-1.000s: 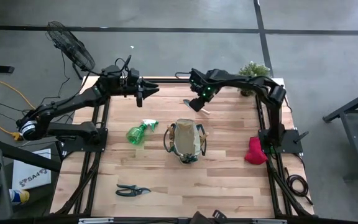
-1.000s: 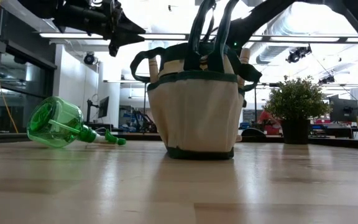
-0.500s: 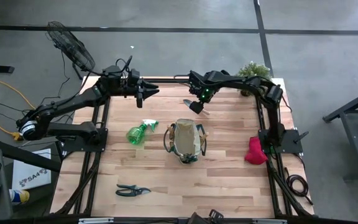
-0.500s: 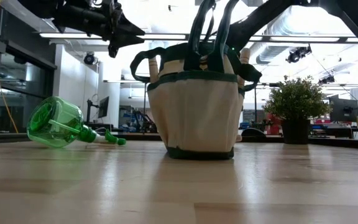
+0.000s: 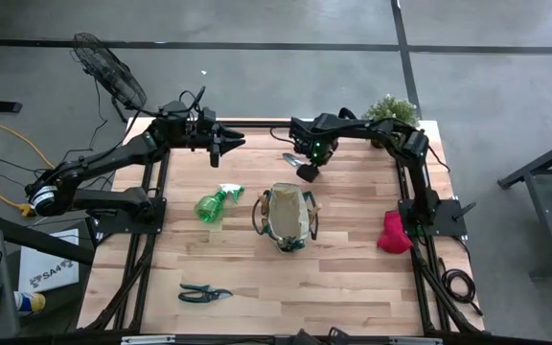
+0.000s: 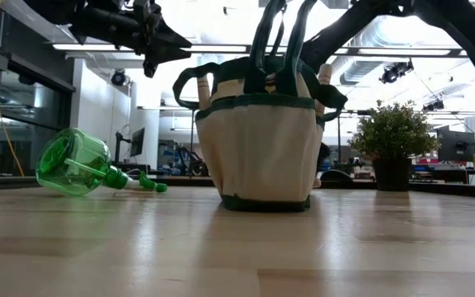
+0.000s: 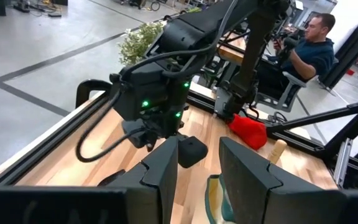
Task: Pick & Place Garden tools in Gardening bag
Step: Put the brown trowel into the white gardening bag
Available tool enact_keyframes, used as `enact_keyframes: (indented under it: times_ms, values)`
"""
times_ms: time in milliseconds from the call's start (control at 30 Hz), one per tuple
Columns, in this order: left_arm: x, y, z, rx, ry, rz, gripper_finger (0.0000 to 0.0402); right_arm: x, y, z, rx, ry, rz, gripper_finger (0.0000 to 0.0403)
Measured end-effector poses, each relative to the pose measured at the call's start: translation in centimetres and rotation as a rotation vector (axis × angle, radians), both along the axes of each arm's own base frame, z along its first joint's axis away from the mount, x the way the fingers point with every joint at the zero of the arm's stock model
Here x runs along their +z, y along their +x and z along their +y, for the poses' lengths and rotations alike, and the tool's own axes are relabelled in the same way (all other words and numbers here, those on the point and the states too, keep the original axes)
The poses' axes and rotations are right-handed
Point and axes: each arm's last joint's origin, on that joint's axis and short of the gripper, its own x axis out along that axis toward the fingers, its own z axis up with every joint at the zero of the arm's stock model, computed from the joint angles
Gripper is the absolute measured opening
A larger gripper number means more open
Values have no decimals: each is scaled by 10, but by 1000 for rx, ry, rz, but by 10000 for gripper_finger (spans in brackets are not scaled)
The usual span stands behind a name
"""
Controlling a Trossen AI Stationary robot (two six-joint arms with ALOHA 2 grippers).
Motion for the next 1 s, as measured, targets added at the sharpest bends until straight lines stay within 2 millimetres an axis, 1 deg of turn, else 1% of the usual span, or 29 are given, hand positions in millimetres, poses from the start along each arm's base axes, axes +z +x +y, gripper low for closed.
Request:
enact_keyframes:
  times_ms: [267,367,767,1000]
  values:
    - [0,0,0,-4,-1,1,115,-2,-2,5,42,-1,33,254]
    - [0,0,0,-3,-3,4,115,-2,-2,4,44,-14,36,248]
    - [-1,0,-1,-20,-7,3,115,-2,-4,5,52,-7,58,184]
    - [-1,0,-1,-20,-7,3,115,-6,-8,7,57,11,87,172]
